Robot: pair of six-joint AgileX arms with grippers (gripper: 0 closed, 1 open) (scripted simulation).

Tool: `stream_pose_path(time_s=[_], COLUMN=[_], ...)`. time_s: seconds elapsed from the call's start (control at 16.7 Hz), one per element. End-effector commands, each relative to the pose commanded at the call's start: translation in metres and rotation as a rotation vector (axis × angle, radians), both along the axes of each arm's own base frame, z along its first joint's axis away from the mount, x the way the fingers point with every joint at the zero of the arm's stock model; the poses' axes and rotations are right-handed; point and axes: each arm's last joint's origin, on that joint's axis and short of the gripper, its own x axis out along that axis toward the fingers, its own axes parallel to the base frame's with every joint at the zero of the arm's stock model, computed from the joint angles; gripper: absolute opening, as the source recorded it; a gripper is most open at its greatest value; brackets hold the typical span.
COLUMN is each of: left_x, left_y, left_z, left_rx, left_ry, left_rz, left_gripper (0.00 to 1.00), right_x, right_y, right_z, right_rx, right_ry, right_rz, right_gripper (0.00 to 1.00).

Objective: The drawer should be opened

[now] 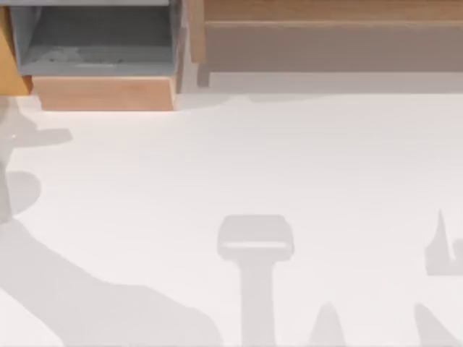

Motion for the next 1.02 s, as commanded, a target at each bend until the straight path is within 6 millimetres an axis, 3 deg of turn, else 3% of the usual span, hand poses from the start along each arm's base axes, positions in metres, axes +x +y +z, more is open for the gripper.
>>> stream_pose_path(time_s=[0.36, 0.78, 1.02], left_x=[-0.005, -0.058, -0.064], left_y=[0.002, 0.002, 0.003], left_z=[-0.003, -0.008, -0.005], left_rx=[-0.011, -0.020, -0.013], left_ry=[0.010, 0.029, 0.018], left_rz=[0.000, 0.008, 0.003], left_gripper=[0.00, 0.00, 0.00], right_x=[0.000, 0.000, 0.000], right_y=[0.000, 0.000, 0.000], right_z=[0.000, 0.000, 0.000], right_rx=[0.000, 0.000, 0.000], right_ry=[0.000, 0.000, 0.000], right_rz=[0.000, 0.000, 0.000], right_gripper=[1.00, 1.00, 1.00])
